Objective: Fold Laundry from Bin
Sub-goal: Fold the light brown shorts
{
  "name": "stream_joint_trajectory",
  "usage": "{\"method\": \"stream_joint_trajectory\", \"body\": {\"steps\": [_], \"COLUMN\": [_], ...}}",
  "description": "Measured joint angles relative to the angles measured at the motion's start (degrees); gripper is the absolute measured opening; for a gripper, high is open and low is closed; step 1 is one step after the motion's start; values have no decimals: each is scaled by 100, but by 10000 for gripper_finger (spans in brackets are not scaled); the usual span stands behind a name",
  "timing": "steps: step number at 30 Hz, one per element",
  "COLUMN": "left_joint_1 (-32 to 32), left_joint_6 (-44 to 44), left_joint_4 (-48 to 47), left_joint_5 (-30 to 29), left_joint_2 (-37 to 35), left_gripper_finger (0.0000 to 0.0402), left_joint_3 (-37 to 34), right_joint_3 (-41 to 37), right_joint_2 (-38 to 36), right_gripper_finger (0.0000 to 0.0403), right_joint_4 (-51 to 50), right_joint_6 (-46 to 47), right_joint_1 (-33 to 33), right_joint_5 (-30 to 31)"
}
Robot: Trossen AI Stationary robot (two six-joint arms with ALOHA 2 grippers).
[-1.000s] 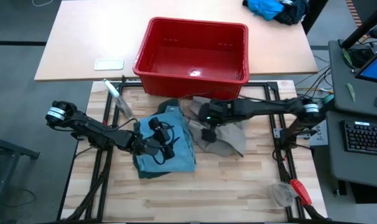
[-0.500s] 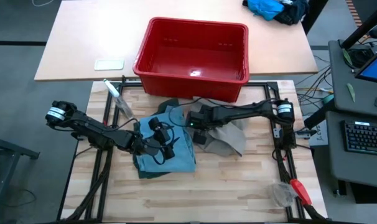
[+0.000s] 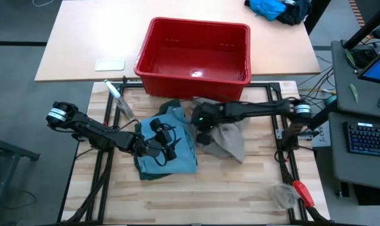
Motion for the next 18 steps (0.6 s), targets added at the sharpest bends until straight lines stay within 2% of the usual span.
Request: {"method": "stream_joint_trajectory", "body": {"steps": [4, 9, 13, 18], "left_joint_1": [0, -2, -6, 1], "left_joint_6": [153, 890, 1420, 1770], "left_joint_4": [300, 1159, 1845, 2257], "left_joint_5": [154, 1116, 1748, 1709], "left_joint_2": [19, 21, 21, 21], "left_gripper_finger": [247, 247, 247, 247], "left_joint_3": [2, 2, 2, 2], "right_joint_3": [0, 1, 13, -36], "right_joint_2": [-955, -2162, -2924, -3541], "right_gripper_finger": [11, 10, 10, 9], "right_joint_4": [-150, -155, -93, 276], "right_joint_6": [-111, -154, 29, -298], "right_joint_1": [119, 574, 1183, 2304], "right_joint_5": [-259, -783, -702, -191]}}
